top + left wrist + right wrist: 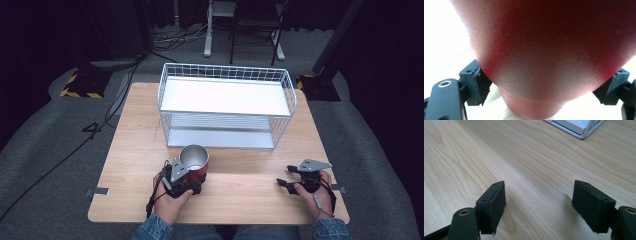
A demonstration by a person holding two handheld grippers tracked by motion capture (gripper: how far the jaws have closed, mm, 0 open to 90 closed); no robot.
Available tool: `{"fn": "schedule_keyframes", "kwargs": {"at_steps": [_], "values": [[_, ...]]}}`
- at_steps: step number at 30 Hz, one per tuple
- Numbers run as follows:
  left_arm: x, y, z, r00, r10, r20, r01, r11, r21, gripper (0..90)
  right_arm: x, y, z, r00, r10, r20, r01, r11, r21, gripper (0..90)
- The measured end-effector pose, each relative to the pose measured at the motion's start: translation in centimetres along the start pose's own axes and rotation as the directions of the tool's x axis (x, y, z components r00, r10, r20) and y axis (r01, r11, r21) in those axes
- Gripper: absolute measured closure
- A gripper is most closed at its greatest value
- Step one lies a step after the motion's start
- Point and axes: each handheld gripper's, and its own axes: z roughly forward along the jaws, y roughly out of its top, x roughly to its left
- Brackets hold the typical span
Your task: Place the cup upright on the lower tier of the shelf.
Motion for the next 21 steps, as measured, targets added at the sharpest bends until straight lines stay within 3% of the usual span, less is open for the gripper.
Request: {"fn": "schedule_keyframes", "kwargs": {"at_steps": [7,21], "values": [[-0.3,1.1,-0.4,0.9996,0.025,0.010,-0.025,0.9996,-0.012,16.4,0.0,0.0,0.0,1.0000,0.001,-0.003,-0.001,1.000,-0.002,27.4],[-0.2,4.9,0.2,0.9928,0.068,0.098,-0.068,0.9977,-0.004,16.4,0.0,0.0,0.0,1.0000,0.001,-0.002,-0.001,1.000,-0.001,27.4]]}}
